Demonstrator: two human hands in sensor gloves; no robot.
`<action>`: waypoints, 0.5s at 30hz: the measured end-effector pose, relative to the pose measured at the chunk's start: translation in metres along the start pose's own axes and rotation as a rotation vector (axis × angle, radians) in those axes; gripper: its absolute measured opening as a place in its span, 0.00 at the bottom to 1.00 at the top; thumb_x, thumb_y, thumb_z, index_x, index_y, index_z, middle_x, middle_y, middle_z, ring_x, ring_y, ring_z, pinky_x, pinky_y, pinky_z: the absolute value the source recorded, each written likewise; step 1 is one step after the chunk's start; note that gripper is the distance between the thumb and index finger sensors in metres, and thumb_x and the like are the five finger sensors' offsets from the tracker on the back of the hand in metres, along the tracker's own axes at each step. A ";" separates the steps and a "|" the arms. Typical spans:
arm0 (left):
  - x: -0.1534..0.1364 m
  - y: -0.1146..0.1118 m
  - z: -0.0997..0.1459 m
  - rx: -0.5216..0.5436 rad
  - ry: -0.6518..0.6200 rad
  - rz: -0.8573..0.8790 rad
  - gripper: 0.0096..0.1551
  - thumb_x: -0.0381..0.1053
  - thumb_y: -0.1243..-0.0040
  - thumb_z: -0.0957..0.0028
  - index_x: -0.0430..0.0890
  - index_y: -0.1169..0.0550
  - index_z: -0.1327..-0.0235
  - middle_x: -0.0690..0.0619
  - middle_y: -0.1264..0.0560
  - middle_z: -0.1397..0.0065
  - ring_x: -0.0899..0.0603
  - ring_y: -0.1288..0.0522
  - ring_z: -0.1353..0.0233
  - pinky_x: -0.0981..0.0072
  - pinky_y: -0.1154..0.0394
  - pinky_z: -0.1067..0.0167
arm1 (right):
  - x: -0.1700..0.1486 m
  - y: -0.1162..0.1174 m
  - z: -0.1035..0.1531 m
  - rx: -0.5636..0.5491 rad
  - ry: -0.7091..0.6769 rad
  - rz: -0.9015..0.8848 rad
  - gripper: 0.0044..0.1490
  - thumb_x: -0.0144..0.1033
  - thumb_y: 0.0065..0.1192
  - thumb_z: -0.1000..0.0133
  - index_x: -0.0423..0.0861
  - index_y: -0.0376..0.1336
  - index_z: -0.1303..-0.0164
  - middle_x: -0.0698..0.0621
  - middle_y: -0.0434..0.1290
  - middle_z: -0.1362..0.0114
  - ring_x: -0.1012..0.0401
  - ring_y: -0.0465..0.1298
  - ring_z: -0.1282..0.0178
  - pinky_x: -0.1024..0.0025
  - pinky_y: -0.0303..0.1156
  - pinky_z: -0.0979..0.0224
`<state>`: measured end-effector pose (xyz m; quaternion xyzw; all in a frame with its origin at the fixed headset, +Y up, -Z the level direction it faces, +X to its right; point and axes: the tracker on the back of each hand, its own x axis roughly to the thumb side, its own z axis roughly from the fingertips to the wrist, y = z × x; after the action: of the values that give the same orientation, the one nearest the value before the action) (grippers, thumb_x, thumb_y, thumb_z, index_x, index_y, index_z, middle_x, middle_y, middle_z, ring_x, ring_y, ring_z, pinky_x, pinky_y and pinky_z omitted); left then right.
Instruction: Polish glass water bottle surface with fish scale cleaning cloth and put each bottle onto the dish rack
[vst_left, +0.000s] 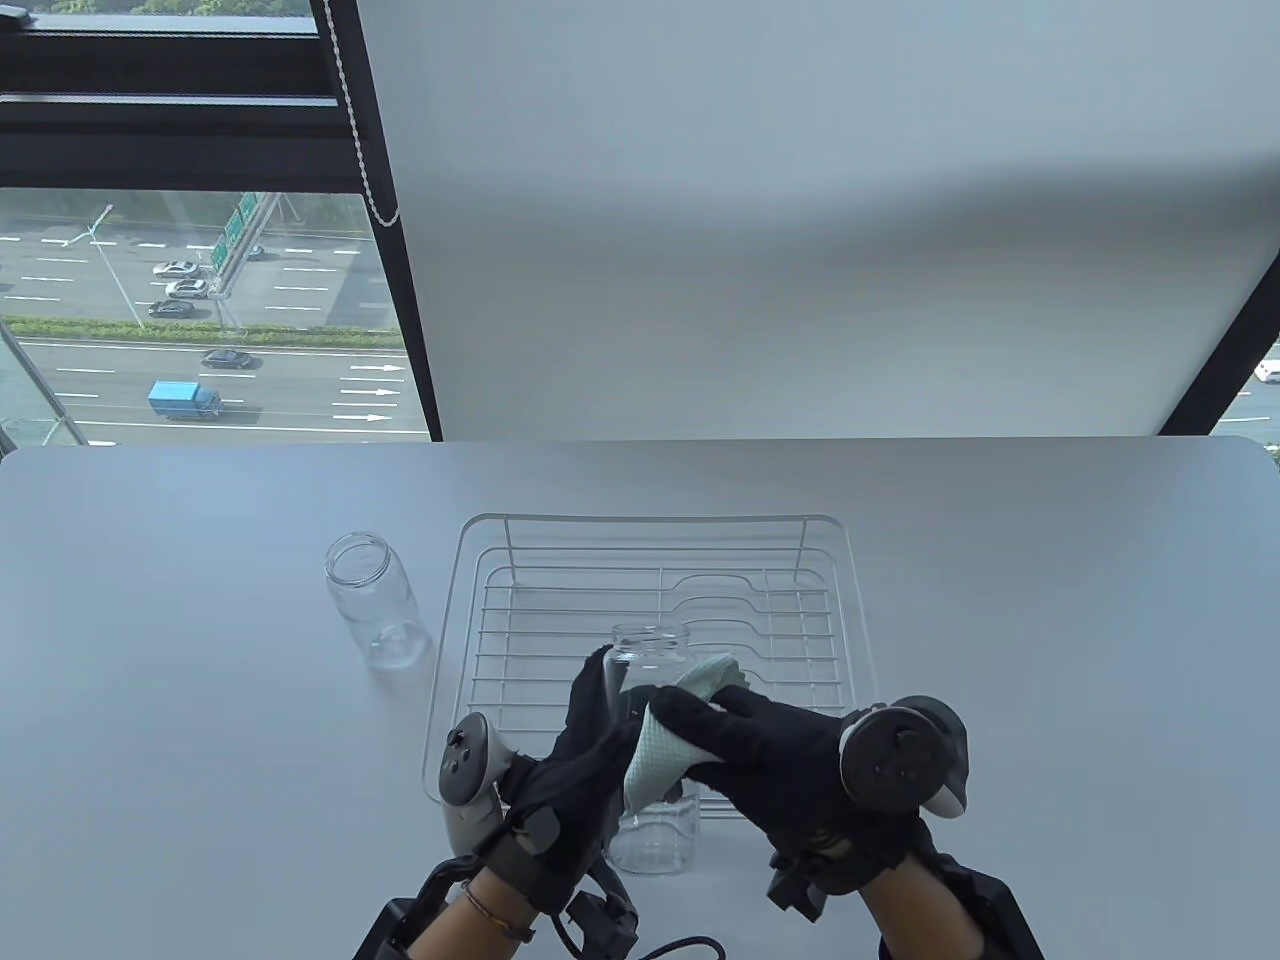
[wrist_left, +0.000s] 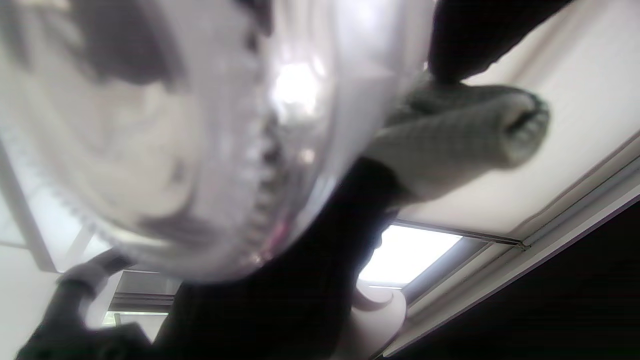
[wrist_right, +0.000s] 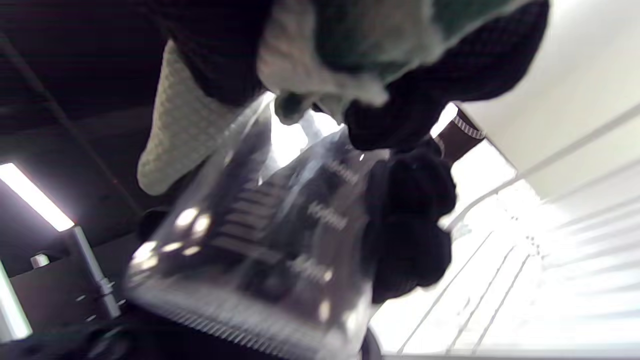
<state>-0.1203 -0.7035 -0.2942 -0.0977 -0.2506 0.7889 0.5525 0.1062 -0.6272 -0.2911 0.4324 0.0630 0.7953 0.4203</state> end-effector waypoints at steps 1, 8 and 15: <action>0.001 0.002 0.000 0.006 -0.014 0.000 0.58 0.69 0.45 0.41 0.47 0.65 0.21 0.34 0.51 0.21 0.24 0.30 0.32 0.30 0.28 0.39 | -0.001 0.004 -0.002 0.138 0.019 -0.059 0.30 0.47 0.70 0.43 0.69 0.63 0.30 0.41 0.76 0.47 0.54 0.82 0.58 0.60 0.80 0.55; 0.006 0.001 0.000 -0.033 -0.002 -0.045 0.57 0.69 0.45 0.41 0.48 0.64 0.20 0.34 0.50 0.20 0.25 0.29 0.33 0.31 0.27 0.39 | -0.001 -0.002 0.001 -0.014 0.003 -0.066 0.30 0.46 0.69 0.42 0.68 0.63 0.29 0.40 0.76 0.47 0.52 0.82 0.57 0.58 0.80 0.54; 0.004 0.004 0.001 0.020 -0.018 -0.023 0.57 0.69 0.46 0.41 0.48 0.65 0.21 0.34 0.51 0.21 0.25 0.29 0.33 0.31 0.27 0.39 | -0.002 0.007 -0.005 0.197 0.023 -0.098 0.29 0.47 0.69 0.42 0.69 0.63 0.30 0.41 0.76 0.48 0.55 0.82 0.58 0.61 0.80 0.56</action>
<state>-0.1254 -0.7008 -0.2949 -0.0821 -0.2487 0.7857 0.5604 0.0990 -0.6321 -0.2921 0.4587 0.1666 0.7687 0.4134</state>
